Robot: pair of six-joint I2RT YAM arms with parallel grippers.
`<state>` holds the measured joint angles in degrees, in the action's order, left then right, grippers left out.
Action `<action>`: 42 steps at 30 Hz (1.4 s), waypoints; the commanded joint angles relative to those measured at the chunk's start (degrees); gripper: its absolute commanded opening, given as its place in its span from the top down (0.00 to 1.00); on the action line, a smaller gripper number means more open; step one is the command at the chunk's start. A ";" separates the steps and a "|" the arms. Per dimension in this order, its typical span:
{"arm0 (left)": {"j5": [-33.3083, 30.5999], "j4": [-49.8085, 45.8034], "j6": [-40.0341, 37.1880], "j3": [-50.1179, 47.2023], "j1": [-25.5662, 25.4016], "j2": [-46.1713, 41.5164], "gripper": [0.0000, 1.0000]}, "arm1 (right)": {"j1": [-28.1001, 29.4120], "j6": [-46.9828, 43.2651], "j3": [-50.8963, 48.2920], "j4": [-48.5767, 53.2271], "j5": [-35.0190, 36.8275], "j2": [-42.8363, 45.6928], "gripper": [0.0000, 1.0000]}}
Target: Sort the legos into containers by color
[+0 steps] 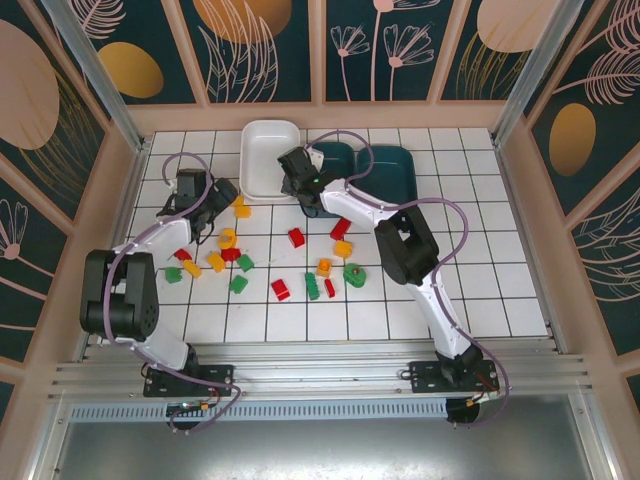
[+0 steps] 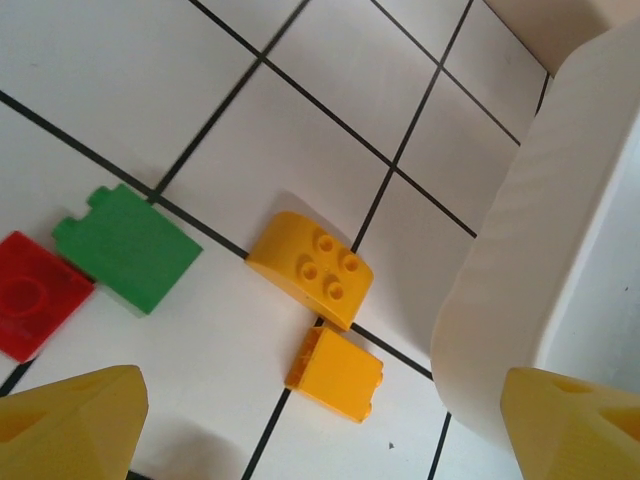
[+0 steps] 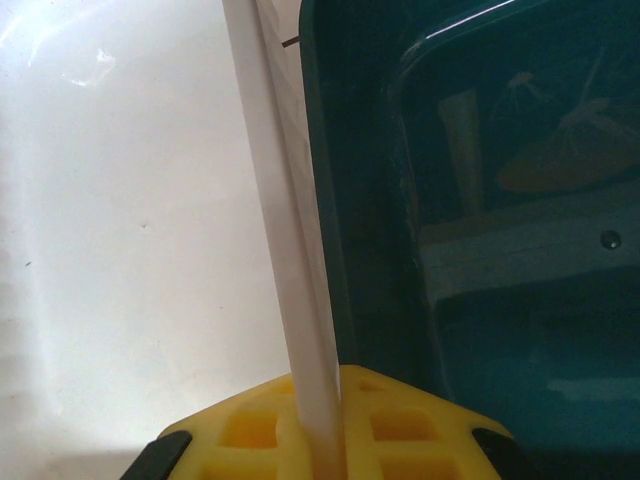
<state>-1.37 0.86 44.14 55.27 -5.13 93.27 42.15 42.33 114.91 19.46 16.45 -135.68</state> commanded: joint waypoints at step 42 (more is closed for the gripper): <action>9.76 -8.06 -21.27 32.50 0.29 27.39 0.27 | -21.59 -26.35 -24.97 0.36 -14.98 25.04 0.50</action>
<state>7.73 -3.25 27.73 85.56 -4.71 117.51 27.59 21.91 96.84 21.21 5.89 -114.43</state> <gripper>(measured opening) 0.740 0.494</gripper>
